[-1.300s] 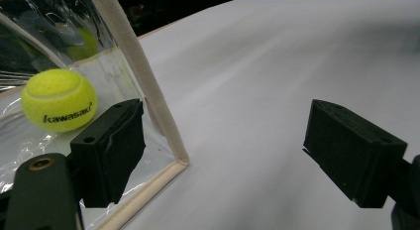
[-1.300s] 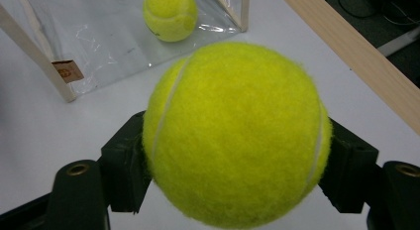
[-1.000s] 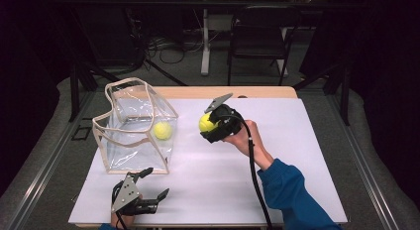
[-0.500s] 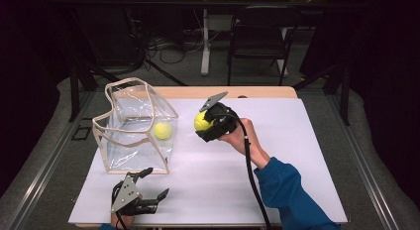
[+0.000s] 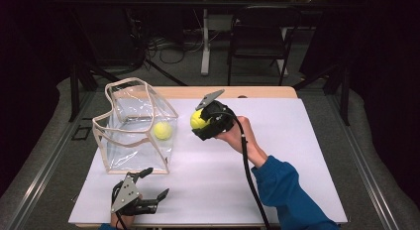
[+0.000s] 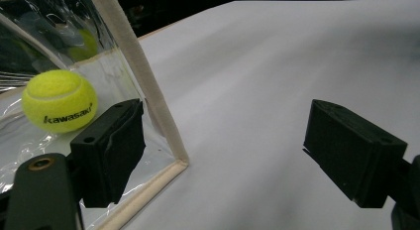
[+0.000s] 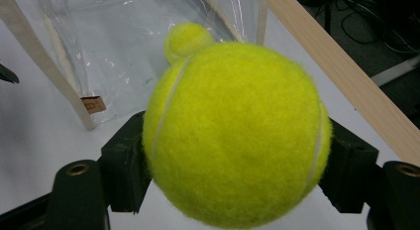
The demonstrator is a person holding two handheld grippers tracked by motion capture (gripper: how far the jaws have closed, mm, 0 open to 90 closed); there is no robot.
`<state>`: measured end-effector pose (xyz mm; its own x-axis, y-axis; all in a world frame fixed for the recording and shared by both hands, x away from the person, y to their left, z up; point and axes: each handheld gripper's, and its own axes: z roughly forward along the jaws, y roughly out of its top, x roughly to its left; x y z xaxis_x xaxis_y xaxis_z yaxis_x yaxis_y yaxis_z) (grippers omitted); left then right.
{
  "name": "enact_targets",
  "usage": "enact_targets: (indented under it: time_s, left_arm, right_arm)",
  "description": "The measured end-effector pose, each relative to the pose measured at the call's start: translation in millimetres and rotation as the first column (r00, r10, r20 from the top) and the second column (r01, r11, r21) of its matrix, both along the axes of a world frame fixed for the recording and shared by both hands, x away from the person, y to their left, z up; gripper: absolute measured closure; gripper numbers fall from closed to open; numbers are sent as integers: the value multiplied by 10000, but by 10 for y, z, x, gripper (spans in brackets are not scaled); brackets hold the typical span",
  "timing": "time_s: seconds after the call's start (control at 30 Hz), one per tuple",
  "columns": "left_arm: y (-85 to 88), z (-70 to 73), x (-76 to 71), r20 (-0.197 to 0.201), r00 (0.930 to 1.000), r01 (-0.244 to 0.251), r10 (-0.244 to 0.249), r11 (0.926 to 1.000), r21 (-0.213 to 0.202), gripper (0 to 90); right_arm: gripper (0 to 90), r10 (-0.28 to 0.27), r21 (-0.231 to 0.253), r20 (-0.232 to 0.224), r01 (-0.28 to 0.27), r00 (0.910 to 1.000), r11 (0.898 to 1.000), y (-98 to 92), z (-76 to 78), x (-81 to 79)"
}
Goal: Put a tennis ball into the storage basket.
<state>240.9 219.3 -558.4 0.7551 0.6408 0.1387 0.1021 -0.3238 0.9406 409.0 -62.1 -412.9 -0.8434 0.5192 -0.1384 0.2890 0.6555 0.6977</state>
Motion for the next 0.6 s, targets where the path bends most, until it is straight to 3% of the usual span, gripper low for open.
enact_targets:
  time_s: [0.6]
  left_arm:
    - [1, -1, 0, -2, 10000, 0, 0, 10000, 0, 160]
  right_arm:
    - [260, 85, -17, 151, -85, 9999, 10000, 69, 63, 15]
